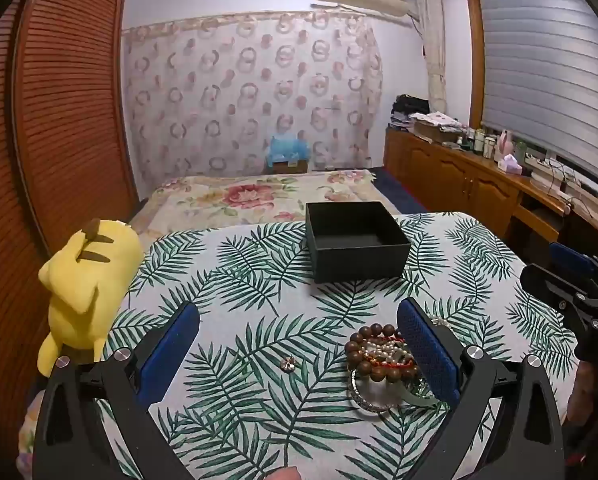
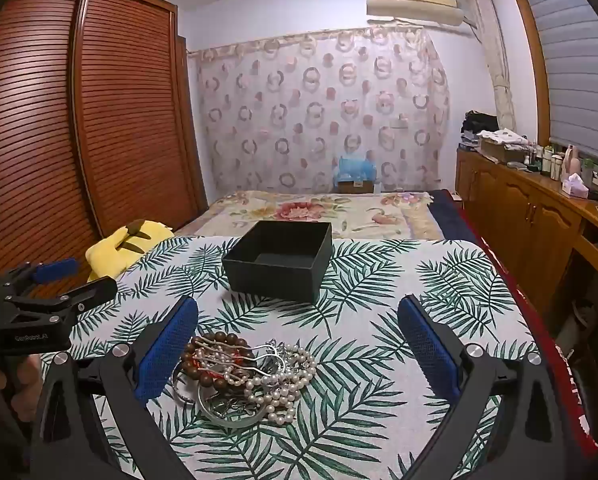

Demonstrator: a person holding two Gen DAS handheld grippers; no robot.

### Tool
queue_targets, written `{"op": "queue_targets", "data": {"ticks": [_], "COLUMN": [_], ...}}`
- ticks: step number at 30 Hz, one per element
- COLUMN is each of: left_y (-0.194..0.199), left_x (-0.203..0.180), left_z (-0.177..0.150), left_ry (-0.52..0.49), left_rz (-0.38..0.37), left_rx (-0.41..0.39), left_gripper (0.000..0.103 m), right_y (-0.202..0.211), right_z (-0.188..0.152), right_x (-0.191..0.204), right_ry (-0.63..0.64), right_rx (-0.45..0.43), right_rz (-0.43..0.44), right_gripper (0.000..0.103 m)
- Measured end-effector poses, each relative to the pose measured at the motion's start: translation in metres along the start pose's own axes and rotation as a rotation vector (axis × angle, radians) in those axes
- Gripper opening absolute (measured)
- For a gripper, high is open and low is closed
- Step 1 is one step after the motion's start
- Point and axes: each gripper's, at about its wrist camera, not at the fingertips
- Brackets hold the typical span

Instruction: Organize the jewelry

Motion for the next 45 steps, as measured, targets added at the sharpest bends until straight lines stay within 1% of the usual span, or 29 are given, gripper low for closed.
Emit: {"op": "queue_targets", "data": {"ticks": [13, 33, 45], "left_y": [0.0001, 0.0024, 0.0049], "left_x": [-0.0010, -0.0022, 0.0000], "left_z": [0.0037, 0.0010, 0.0063], "left_ry": [0.003, 0.005, 0.008], "left_rz": [-0.005, -0.005, -0.004], "left_rx": [-0.006, -0.011, -0.015], "left_gripper": [0.096, 0.096, 0.096], "right_y": [0.0012, 0.0026, 0.0031], "right_z": [0.0008, 0.0042, 0.0046], "right_x": [0.0000, 0.0022, 0.0027], "right_ry": [-0.002, -0.001, 0.001], "right_rx": [-0.006, -0.008, -0.009], "right_rz": [0.004, 0.004, 0.008], "right_gripper": [0.101, 0.101, 0.101]}}
Point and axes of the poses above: each gripper's, at about its wrist camera, not at the fingertips, and y roughly against the way its jaws point, x to its left, z to its top, and after that the axes turned 9 degrees about -x, right-handed
